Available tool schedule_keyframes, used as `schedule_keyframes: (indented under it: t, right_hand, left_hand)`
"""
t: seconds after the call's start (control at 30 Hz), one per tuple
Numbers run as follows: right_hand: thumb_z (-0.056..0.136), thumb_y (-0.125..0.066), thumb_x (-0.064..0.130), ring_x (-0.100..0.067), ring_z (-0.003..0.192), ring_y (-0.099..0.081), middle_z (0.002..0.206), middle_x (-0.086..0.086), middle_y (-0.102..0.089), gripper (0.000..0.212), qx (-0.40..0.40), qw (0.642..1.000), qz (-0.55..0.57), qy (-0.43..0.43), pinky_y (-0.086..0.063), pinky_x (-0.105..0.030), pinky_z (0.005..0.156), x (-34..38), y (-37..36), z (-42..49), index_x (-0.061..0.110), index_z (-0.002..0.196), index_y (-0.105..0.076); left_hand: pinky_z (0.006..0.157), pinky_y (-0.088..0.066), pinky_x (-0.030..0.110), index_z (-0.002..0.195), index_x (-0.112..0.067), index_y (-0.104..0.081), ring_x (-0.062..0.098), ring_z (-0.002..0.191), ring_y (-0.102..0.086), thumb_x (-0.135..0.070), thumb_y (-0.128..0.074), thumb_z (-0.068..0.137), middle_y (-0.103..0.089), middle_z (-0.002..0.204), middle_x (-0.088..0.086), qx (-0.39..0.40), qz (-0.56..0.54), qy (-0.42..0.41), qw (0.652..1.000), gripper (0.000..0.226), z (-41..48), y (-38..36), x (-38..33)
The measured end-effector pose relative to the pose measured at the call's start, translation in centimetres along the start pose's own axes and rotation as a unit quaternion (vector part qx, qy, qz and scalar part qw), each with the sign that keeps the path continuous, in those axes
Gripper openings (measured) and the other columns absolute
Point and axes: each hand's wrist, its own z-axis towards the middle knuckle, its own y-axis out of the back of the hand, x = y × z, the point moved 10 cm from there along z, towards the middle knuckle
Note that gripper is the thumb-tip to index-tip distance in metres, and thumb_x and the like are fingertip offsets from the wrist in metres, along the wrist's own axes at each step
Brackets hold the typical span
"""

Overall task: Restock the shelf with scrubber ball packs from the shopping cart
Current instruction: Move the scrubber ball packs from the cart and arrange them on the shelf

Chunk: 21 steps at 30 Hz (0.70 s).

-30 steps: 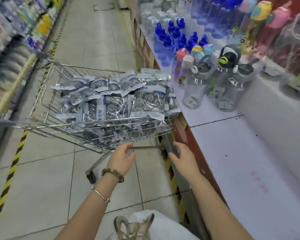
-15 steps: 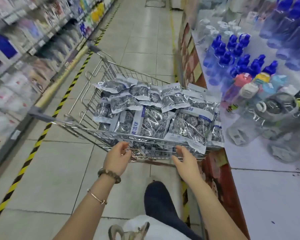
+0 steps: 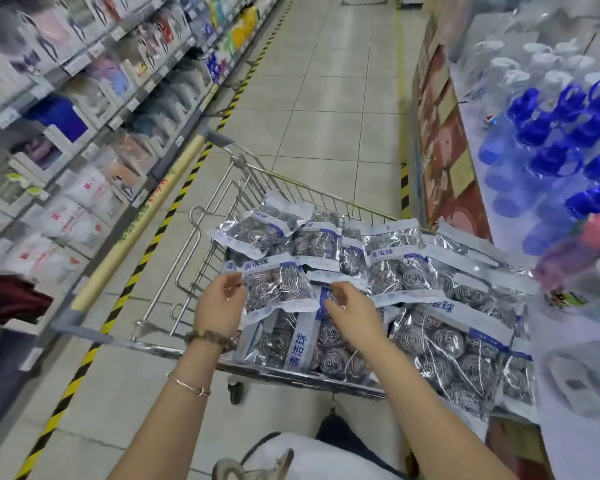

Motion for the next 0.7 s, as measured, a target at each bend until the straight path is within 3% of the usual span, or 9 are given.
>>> schedule_keyframes:
  t: [0.13,0.2,0.37,0.43,0.5,0.57,0.7]
  right_hand:
    - [0.093,-0.052,0.031,-0.015,0.086,-0.058,0.108,0.001,-0.057,0.041,0.026,0.998,0.036,-0.036,-0.05,-0.035,0.078,1.9,-1.5,3.7,0.016,0.131,-0.046]
    - [0.093,-0.053,0.033,-0.016,0.085,-0.057,0.106,-0.001,-0.057,0.045,0.037,0.997,0.038,-0.052,-0.046,-0.031,0.072,2.6,-2.4,5.4,0.014,0.133,-0.044]
    - [0.087,-0.059,0.047,-0.012,0.074,-0.052,0.098,-0.002,-0.054,0.065,0.061,0.991,0.022,-0.119,-0.043,-0.028,0.069,3.1,-4.6,7.4,0.009,0.136,-0.039]
    - [0.084,-0.06,0.053,-0.013,0.079,-0.053,0.11,-0.007,-0.054,0.077,0.077,0.986,0.005,-0.149,-0.043,-0.029,0.072,3.2,-5.5,7.4,0.006,0.138,-0.033]
    - [0.079,-0.061,0.06,-0.023,0.104,-0.055,0.133,-0.011,-0.049,0.09,0.072,0.981,-0.007,-0.179,-0.046,-0.034,0.083,2.9,-6.1,7.8,0.006,0.142,-0.026]
    - [0.075,-0.063,0.063,-0.027,0.116,-0.052,0.137,-0.01,-0.047,0.095,0.053,0.98,-0.007,-0.193,-0.046,-0.038,0.092,2.8,-6.5,8.2,0.006,0.142,-0.026]
    - [0.072,-0.069,0.06,-0.016,0.082,-0.053,0.109,-0.003,-0.059,0.08,0.042,0.974,0.007,-0.221,-0.049,-0.031,0.075,2.5,-6.8,8.4,0.008,0.125,-0.042]
  left_hand:
    - [0.076,-0.042,0.024,0.112,-0.015,-0.06,0.01,0.09,-0.055,-0.017,-0.056,0.087,-0.062,0.106,-0.003,-0.002,0.038,-0.008,0.999,0.026,3.9,0.5,-0.9]
    - [0.081,-0.048,0.029,0.114,-0.016,-0.06,0.014,0.095,-0.058,-0.017,-0.054,0.087,-0.063,0.112,0.001,0.001,0.049,-0.006,0.999,0.027,6.2,0.7,-1.3]
    - [0.075,-0.042,0.026,0.122,-0.016,-0.053,0.016,0.094,-0.056,-0.019,-0.051,0.09,-0.058,0.122,0.003,0.034,0.129,-0.042,0.99,0.032,12.2,0.0,-3.1]
    - [0.075,-0.041,0.027,0.127,-0.015,-0.048,0.02,0.101,-0.055,-0.021,-0.053,0.089,-0.055,0.125,0.006,0.059,0.159,-0.057,0.984,0.038,14.7,-1.0,-3.9]
    - [0.086,-0.043,0.031,0.131,-0.013,-0.044,0.024,0.114,-0.051,-0.03,-0.057,0.087,-0.05,0.13,0.009,0.095,0.2,-0.056,0.973,0.048,17.2,-2.7,-3.6]
    - [0.089,-0.045,0.037,0.128,-0.012,-0.044,0.027,0.115,-0.05,-0.048,-0.055,0.085,-0.051,0.128,0.012,0.131,0.262,-0.046,0.955,0.058,19.1,-4.5,-2.7]
    - [0.091,-0.045,0.04,0.125,-0.009,-0.045,0.03,0.116,-0.046,-0.073,-0.041,0.077,-0.051,0.123,0.015,0.16,0.41,-0.048,0.896,0.08,20.1,-7.1,-1.7]
